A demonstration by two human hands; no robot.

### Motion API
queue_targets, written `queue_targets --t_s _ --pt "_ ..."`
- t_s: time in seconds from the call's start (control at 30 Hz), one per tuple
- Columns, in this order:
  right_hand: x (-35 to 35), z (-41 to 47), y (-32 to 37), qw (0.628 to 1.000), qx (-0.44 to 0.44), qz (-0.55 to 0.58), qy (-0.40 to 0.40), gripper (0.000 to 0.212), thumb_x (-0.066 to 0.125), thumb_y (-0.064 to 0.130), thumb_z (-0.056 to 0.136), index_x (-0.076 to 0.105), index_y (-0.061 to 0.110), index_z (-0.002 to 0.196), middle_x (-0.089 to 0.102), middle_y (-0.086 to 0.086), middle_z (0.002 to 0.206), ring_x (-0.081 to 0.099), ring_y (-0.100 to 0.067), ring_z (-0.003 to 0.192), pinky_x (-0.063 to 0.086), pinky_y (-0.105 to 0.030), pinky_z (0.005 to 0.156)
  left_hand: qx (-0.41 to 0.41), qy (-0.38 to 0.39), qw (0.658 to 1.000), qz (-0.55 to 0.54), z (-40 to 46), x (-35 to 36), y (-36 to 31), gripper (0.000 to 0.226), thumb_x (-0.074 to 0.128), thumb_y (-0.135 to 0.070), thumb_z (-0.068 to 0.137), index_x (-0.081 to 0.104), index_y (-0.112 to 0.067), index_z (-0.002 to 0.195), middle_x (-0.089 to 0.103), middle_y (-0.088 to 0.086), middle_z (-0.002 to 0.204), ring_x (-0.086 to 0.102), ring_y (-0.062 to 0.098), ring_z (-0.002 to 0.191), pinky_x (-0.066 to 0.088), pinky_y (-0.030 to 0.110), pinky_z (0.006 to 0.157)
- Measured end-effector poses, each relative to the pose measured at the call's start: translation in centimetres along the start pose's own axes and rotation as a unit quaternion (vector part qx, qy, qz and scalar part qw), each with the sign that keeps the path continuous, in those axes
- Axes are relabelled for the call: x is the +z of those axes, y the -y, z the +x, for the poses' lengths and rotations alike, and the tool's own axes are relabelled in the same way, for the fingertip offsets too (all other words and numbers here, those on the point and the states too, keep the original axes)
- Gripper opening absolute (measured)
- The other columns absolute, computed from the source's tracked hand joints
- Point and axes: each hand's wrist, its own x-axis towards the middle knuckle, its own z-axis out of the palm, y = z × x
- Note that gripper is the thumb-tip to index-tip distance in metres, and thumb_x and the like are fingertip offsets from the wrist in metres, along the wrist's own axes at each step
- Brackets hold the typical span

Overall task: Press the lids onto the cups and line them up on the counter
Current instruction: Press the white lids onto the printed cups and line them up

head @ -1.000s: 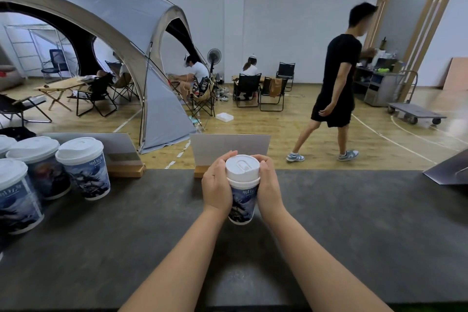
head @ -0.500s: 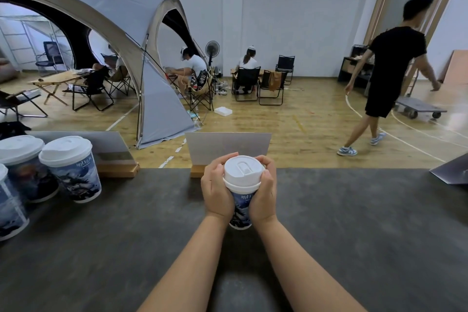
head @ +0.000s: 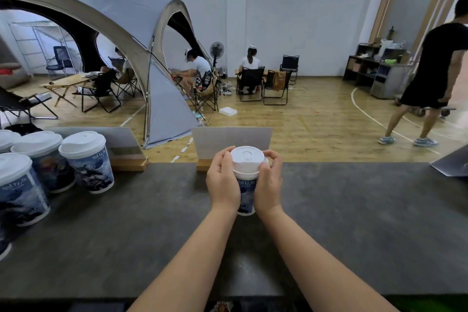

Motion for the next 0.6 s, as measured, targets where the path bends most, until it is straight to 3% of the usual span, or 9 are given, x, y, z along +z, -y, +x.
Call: queue_targets --t_s 0.13,0.27,0.43,0.6 --pt "-0.2 0.1 0.0 1.000 0.000 0.004 0.019 0.031 0.035 0.055 0.076 0.043 0.039 0.101 0.061 -0.006 0.100 0.063 -0.025 0.089 0.054 -0.047 0.070 0.077 0.052 0.990 0.107 -1.1 0.0 0.1 0.024 0.048 -0.049 0.088 0.057 -0.040 0.108 0.065 -0.015 0.104 0.062 0.002 0.098 0.057 0.036 0.084" --pt "0.0 0.2 -0.8 1.000 -0.018 0.008 0.017 0.038 0.040 0.056 0.082 0.051 0.036 0.112 0.064 0.003 0.106 0.065 -0.023 0.096 0.057 -0.046 0.077 0.082 0.028 0.992 0.088 -1.1 0.4 0.6 0.033 0.050 -0.056 0.079 0.057 -0.038 0.106 0.065 -0.016 0.101 0.063 0.002 0.094 0.058 0.042 0.081" --pt "0.8 0.1 -1.4 0.998 -0.033 0.047 -0.023 0.044 0.039 0.049 0.083 0.055 0.023 0.114 0.065 0.006 0.104 0.064 -0.016 0.093 0.056 -0.035 0.071 0.075 -0.025 0.997 0.005 -0.9 1.7 1.2 0.042 0.047 -0.047 0.079 0.065 -0.024 0.110 0.070 -0.008 0.101 0.067 0.014 0.096 0.059 0.043 0.078" --pt "1.1 0.4 -1.9 0.993 -0.081 0.075 -0.036 0.044 0.037 0.043 0.086 0.055 0.013 0.113 0.065 0.002 0.102 0.063 -0.016 0.092 0.052 -0.027 0.070 0.138 -0.038 0.990 0.006 -0.1 1.5 2.0 0.033 0.034 -0.019 0.092 0.065 -0.017 0.103 0.070 -0.013 0.097 0.065 0.007 0.091 0.052 0.027 0.072"
